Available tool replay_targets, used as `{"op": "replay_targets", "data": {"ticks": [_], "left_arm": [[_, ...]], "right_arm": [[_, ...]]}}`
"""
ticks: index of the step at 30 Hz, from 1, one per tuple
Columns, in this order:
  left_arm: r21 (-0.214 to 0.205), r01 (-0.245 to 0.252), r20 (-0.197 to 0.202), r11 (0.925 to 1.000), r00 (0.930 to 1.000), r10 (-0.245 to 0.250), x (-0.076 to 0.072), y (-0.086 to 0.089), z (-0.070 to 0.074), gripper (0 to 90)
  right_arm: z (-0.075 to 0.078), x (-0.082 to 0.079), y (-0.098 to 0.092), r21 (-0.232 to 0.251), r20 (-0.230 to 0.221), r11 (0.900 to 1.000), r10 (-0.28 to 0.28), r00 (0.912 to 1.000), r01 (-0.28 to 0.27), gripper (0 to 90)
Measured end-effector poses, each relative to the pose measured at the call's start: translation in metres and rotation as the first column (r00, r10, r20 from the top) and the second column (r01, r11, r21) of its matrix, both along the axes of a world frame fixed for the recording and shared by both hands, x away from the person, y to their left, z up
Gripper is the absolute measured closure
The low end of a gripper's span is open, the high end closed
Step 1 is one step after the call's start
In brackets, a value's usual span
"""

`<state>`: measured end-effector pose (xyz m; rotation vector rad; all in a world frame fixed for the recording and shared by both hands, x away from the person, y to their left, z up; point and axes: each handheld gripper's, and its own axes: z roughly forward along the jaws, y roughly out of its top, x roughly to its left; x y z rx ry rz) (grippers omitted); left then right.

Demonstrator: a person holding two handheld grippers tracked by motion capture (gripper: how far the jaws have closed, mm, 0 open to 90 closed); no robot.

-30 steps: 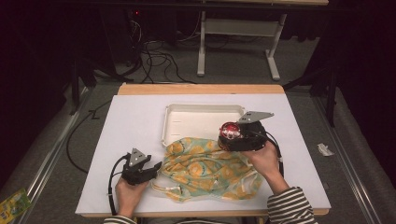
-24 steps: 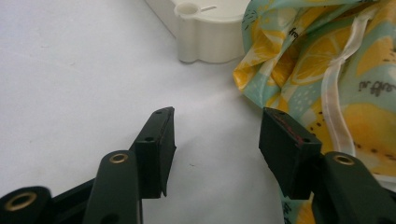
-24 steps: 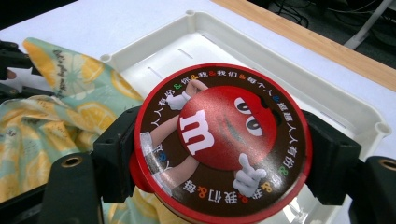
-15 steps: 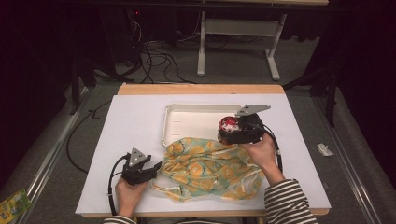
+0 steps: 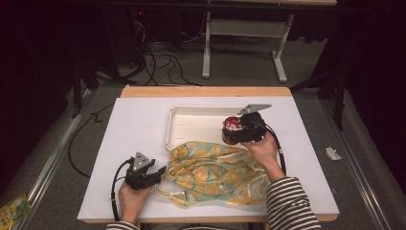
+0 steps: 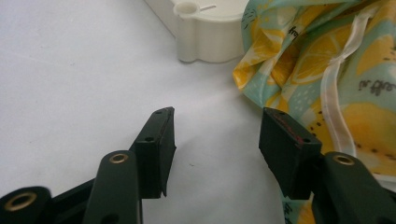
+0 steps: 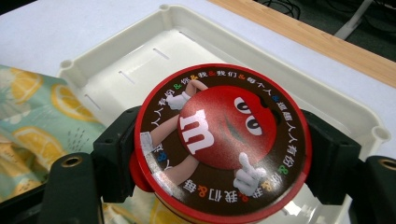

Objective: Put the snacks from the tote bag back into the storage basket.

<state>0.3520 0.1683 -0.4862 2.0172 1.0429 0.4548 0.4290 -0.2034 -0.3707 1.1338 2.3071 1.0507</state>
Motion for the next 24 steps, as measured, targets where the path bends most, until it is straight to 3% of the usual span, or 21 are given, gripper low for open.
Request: {"op": "replay_targets", "data": {"ticks": [24], "left_arm": [[-0.016, -0.009, 0.006, 0.9998, 0.9999, 0.009, -0.001, 0.001, 0.000, 46.0]], "right_arm": [[-0.026, 0.041, 0.018, -0.020, -0.075, 0.9993, -0.034, 0.9966, 0.032, 25.8]]}}
